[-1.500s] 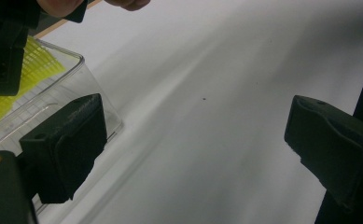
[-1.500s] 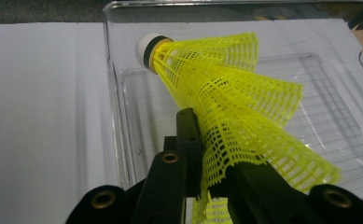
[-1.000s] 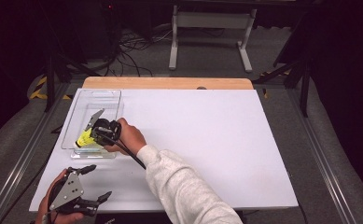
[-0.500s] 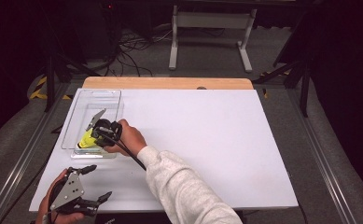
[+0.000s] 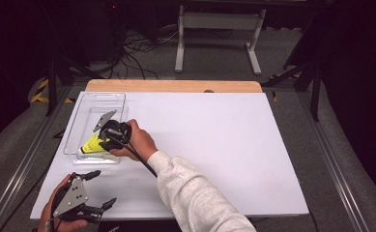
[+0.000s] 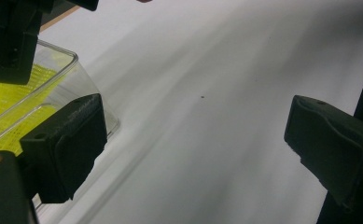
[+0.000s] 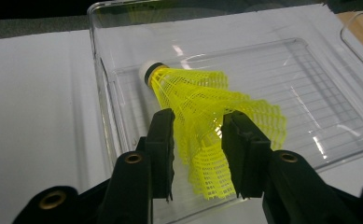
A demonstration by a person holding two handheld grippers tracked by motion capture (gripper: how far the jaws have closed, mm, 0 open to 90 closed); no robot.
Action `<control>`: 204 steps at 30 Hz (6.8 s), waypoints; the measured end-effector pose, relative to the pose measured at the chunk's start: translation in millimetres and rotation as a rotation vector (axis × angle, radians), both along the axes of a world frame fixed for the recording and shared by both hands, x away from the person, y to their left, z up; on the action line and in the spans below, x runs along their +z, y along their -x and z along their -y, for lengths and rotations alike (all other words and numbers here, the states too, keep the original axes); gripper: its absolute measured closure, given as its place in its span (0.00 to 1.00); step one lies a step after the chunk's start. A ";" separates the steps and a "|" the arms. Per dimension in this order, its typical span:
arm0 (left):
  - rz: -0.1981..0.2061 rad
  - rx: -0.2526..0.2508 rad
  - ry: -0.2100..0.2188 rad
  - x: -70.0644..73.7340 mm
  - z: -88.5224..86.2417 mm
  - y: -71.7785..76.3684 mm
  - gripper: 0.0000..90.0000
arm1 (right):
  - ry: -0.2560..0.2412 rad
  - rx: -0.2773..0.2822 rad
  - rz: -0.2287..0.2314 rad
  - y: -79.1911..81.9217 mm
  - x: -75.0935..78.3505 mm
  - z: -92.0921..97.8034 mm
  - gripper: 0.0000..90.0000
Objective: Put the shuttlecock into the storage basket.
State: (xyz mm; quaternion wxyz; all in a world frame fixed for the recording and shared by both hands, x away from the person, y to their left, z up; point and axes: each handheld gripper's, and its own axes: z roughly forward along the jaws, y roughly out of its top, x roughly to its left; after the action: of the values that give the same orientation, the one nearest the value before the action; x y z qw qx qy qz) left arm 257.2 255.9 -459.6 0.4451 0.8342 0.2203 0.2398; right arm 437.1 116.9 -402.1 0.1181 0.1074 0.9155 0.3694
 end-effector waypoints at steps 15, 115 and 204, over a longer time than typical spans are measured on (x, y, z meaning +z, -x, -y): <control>0.001 0.004 -0.001 -0.6 0.5 -1.2 0.08 | -0.044 -0.015 0.037 5.5 12.2 19.3 0.62; -0.016 0.005 -0.022 -3.4 5.9 -5.4 0.08 | -0.119 -0.218 0.237 22.8 50.2 140.0 0.18; -0.004 0.011 -0.034 -2.5 7.3 -5.3 0.07 | -0.078 -0.372 0.329 64.4 36.5 256.8 0.15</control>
State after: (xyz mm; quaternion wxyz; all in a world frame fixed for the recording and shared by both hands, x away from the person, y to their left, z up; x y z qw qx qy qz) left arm 262.5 248.6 -462.1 0.4291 0.8408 0.2218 0.2442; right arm 372.7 -139.9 -365.6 0.3273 0.2167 0.8334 0.3890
